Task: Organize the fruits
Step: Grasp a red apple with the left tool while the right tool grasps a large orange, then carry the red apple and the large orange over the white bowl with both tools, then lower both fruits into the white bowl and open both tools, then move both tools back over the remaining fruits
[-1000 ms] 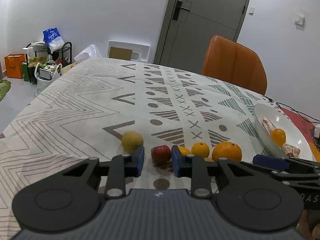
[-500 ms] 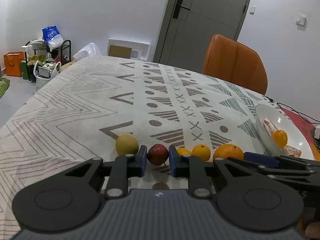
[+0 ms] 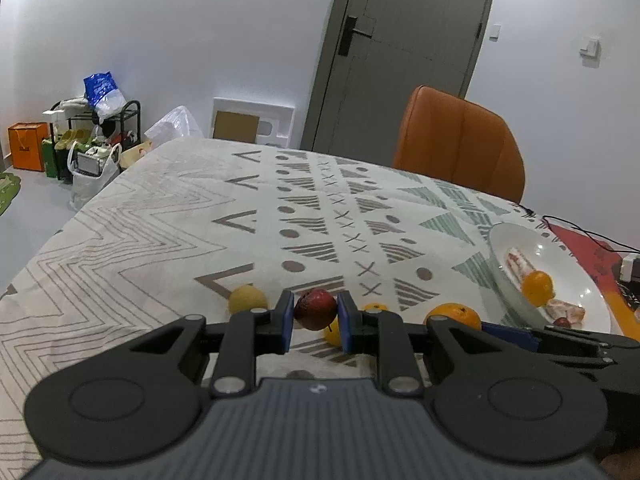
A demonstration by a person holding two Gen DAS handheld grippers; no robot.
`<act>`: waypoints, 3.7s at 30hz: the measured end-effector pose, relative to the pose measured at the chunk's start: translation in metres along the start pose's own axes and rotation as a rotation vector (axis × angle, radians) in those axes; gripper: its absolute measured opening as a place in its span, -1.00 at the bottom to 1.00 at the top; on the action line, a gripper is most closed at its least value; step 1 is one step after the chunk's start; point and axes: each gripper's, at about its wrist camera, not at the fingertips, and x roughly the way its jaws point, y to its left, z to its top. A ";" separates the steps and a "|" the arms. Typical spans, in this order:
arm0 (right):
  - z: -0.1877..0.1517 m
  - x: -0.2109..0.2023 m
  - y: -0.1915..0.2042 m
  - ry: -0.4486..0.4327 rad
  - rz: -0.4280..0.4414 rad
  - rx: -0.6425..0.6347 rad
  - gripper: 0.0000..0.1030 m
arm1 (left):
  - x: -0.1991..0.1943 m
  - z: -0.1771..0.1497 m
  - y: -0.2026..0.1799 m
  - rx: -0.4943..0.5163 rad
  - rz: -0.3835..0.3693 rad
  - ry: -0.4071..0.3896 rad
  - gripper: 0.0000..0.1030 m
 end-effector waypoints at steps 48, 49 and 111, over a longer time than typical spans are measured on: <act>-0.012 -0.109 -0.111 -0.206 -0.209 0.200 -0.28 | 0.018 0.001 -0.144 0.207 -0.164 -0.006 -0.58; -0.012 -0.110 -0.112 -0.209 -0.212 0.201 -0.28 | 0.018 0.001 -0.147 0.211 -0.167 -0.007 -0.58; -0.002 -0.086 -0.064 -0.179 -0.104 0.141 0.71 | -0.007 0.031 -0.060 0.122 0.065 -0.069 0.67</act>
